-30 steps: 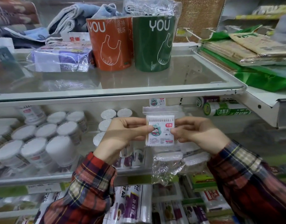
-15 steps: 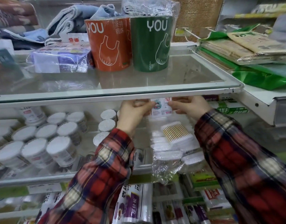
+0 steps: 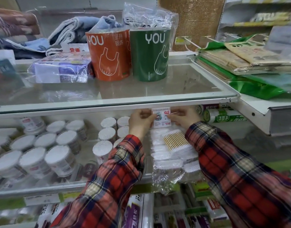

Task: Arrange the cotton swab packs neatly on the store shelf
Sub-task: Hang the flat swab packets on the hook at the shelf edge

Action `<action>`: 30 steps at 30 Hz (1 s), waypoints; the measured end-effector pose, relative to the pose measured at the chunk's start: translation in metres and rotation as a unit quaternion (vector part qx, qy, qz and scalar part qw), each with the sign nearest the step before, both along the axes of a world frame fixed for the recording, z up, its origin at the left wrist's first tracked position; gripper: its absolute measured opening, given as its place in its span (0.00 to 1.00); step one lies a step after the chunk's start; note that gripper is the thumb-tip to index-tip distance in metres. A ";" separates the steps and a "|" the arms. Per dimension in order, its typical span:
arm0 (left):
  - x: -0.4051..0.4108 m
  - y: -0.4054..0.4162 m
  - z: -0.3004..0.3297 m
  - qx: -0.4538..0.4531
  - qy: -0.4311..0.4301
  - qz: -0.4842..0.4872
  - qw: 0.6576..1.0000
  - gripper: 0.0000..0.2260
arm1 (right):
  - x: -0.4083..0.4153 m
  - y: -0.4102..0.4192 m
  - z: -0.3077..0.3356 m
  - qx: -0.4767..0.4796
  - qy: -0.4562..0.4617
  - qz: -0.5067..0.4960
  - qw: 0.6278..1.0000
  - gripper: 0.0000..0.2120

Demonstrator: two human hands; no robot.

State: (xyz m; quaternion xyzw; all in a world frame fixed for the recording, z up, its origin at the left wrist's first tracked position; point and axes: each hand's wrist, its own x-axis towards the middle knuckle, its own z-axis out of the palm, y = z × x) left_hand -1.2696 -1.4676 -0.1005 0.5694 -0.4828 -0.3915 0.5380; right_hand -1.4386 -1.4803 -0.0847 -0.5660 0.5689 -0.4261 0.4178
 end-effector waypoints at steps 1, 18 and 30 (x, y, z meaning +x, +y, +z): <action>0.000 -0.001 0.000 -0.003 -0.003 -0.001 1.000 0.11 | 0.000 -0.001 -0.002 -0.001 -0.001 0.000 1.000 0.10; 0.001 -0.002 -0.008 -0.013 -0.004 0.031 0.999 0.10 | 0.004 -0.001 -0.005 0.025 0.028 0.013 0.999 0.16; 0.001 -0.002 -0.006 0.004 -0.019 0.008 1.000 0.13 | 0.001 0.004 -0.002 0.033 0.006 0.016 0.999 0.14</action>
